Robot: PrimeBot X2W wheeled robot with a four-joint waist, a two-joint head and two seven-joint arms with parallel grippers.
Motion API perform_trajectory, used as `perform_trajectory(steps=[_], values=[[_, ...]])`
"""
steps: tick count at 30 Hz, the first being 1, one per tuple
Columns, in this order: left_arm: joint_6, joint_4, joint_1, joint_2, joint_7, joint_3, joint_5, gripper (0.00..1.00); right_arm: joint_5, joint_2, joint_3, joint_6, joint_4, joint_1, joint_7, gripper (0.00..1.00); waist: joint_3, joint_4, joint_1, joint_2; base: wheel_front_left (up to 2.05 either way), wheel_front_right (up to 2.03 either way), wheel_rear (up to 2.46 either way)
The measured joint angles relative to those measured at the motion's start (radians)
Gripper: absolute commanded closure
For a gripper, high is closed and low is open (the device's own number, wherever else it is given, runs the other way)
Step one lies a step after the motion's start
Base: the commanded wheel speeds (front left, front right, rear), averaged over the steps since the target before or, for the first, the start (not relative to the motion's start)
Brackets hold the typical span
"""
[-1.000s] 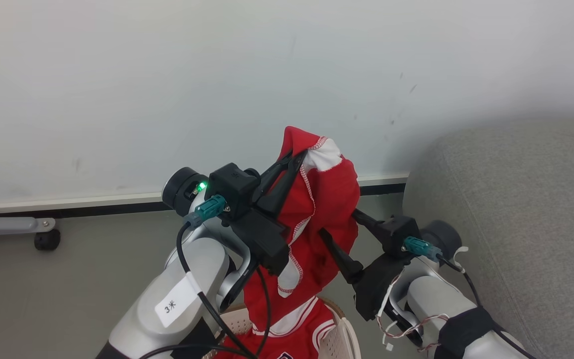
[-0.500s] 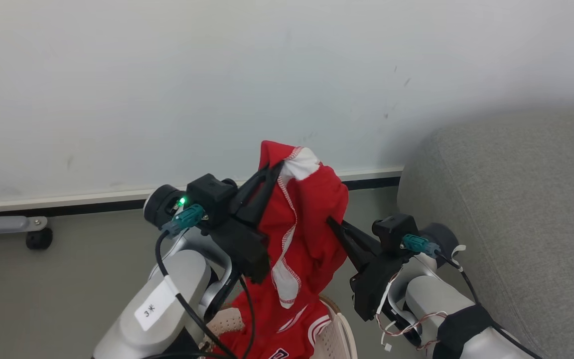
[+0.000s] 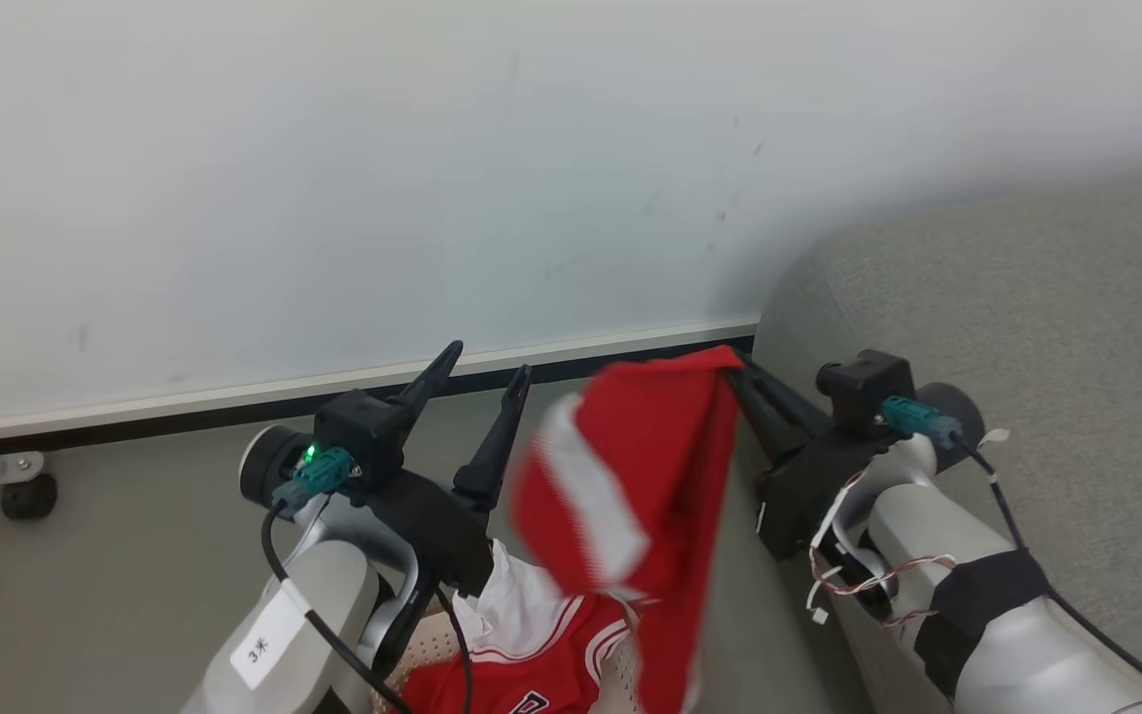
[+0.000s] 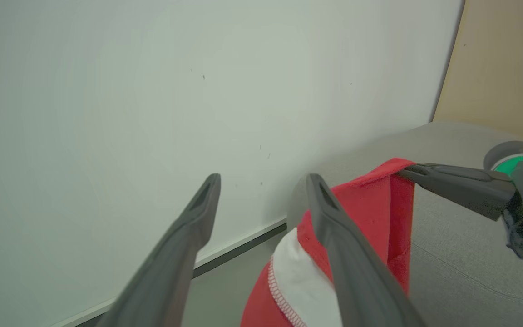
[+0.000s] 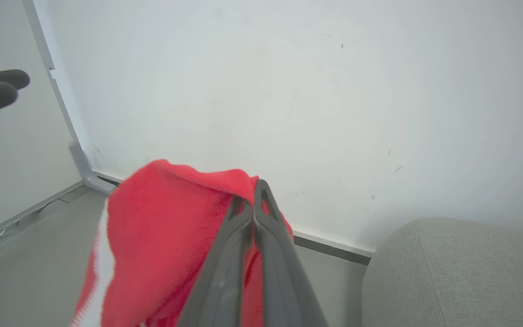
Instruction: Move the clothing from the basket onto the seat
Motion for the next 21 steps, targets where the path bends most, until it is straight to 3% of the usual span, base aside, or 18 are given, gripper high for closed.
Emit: perform_trajectory(steps=[14, 21], values=[[0.001, -0.033, 0.121, 0.007, -0.016, -0.028, 0.0, 0.0, -0.012, -0.117, -0.074, -0.001, -0.086, -0.002, 0.0, 1.0, 0.001, -0.069, -0.0001, 0.0, 0.0, 0.0, 0.0], [0.001, -0.073, 0.174, 0.005, -0.019, -0.04, 0.002, 0.0, -0.038, -0.17, -0.1, -0.019, -0.155, 0.006, 0.0, 1.0, -0.001, -0.117, -0.0002, 0.0, 0.0, 0.0, 0.0]])
